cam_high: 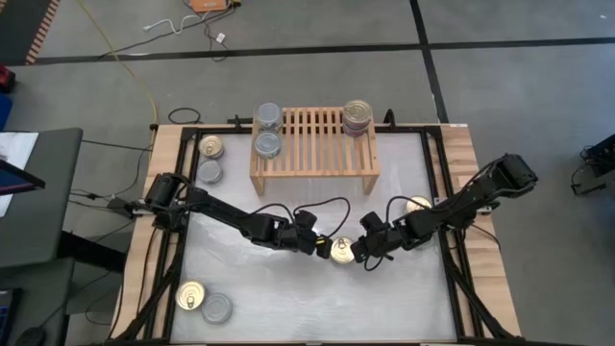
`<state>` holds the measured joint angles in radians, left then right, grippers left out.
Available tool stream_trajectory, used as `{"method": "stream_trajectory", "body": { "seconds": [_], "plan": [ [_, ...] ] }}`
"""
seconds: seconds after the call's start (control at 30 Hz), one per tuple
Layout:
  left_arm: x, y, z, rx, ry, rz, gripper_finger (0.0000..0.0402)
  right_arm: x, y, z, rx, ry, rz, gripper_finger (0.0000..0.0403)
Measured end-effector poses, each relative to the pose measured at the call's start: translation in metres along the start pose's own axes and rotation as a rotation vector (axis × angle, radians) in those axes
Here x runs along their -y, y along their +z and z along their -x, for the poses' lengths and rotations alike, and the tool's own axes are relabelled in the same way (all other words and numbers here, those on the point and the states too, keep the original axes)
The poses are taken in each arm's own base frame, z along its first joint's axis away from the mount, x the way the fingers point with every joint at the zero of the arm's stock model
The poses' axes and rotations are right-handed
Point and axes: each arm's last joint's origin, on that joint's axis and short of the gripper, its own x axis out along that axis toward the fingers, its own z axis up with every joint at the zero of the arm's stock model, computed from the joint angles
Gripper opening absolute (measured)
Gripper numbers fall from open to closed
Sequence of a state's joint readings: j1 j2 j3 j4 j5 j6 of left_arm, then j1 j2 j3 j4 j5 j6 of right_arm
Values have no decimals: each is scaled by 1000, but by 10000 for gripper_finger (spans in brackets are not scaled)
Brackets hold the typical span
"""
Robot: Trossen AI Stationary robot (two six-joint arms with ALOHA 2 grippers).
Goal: Stack canned seafood by type on shelf
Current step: Put the blue tuna can on the shelf aligned with the other blue tuna can
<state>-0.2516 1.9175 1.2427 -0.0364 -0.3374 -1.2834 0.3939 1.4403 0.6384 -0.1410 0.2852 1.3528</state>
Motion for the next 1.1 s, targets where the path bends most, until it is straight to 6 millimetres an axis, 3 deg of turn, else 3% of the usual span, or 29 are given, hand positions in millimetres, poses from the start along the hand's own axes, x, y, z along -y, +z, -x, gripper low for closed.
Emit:
{"method": "stream_trajectory", "body": {
  "seconds": [0.7,1.1],
  "plan": [
    [0,-2,0,-66,-16,96,251,0,0,0,0,0,19,62],
    [1,-2,0,-66,-16,109,251,0,0,0,1,0,30,21]
  ]
}}
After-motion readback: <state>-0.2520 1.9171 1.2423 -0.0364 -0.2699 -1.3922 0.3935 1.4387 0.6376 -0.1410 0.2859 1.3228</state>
